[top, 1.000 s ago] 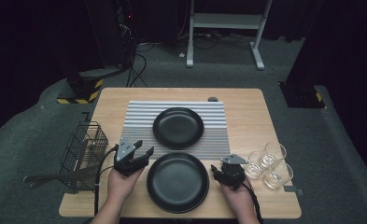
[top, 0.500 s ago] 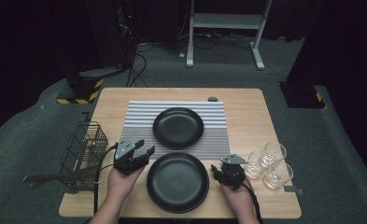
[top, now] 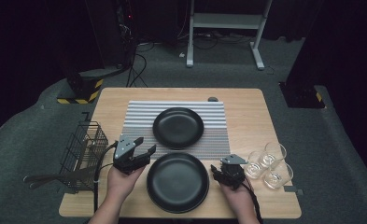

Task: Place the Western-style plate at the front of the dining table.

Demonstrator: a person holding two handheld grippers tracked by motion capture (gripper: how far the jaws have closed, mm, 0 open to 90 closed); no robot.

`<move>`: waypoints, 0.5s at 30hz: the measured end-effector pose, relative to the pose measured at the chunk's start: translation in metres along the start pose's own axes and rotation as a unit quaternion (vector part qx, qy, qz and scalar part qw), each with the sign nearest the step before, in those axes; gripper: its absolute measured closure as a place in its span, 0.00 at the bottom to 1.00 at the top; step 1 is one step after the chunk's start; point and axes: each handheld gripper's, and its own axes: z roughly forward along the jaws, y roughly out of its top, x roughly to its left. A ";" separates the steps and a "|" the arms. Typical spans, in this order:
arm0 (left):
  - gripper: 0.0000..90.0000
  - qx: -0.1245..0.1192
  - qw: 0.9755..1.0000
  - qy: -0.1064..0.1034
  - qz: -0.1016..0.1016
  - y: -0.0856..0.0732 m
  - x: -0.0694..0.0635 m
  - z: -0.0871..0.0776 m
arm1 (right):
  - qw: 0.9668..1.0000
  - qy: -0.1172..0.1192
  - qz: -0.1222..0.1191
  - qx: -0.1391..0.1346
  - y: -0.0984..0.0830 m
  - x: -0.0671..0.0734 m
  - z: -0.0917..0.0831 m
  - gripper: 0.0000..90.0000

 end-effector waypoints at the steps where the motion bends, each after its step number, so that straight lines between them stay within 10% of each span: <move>1: 0.41 -0.002 1.000 0.000 0.002 0.002 0.000 -0.001 | 1.000 0.000 -0.001 0.000 0.000 0.000 0.000 0.52; 15: 0.31 -0.019 1.000 0.008 0.013 0.015 0.004 -0.019 | 1.000 0.001 -0.003 0.000 0.000 0.000 0.000 0.52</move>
